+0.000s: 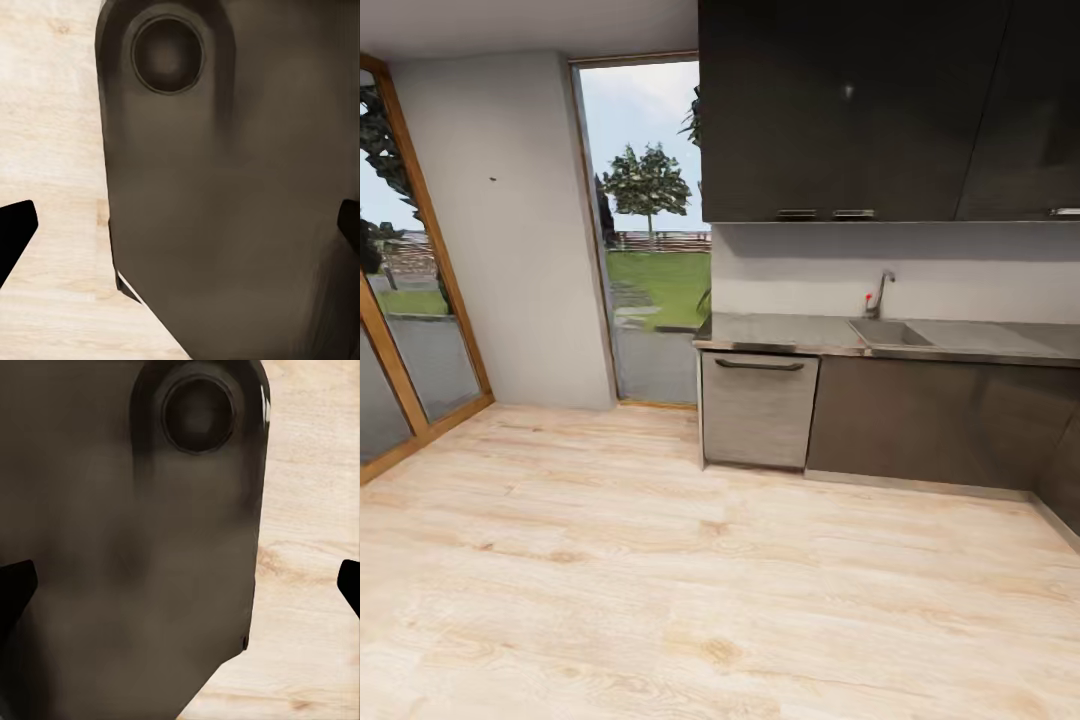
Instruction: Put the three can of soda from the living room inside the tash can in the kitchen.
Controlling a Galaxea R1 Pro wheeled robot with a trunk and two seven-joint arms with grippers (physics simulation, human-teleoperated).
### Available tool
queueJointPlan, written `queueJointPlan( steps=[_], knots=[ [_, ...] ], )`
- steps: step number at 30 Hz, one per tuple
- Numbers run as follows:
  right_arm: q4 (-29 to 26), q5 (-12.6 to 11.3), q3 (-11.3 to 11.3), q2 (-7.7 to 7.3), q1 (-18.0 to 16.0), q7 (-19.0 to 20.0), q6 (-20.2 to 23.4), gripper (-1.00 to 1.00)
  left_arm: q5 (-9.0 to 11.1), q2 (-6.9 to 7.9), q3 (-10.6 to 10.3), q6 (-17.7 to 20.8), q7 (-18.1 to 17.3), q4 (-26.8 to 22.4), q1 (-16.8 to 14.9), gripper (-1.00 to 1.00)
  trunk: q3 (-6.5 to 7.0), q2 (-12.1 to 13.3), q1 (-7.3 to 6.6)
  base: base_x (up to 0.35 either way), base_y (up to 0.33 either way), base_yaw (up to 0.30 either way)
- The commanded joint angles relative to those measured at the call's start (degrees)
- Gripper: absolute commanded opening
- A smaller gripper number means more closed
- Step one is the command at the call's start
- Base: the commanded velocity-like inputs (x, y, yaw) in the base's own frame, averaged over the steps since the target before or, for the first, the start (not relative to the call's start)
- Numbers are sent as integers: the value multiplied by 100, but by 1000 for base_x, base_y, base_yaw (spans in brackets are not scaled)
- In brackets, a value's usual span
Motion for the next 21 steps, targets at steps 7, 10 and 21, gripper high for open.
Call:
queueJointPlan(
  steps=[7, 10, 21],
  knots=[
    [-65, 35, -12, 65, -81, 76, -19, 100, 22, 31, 15, 16, -48, -32, 37, 100, 0, 1, 0, 0, 0, 0],
    [-65, 35, -12, 65, -81, 76, -19, 100, 22, 31, 15, 16, -48, -32, 37, 100, 0, 1, 0, 0, 0, 0],
    [-65, 35, -12, 65, -81, 76, -19, 100, 22, 31, 15, 16, -48, -32, 37, 100, 0, 1, 0, 0, 0, 0]
  ],
)
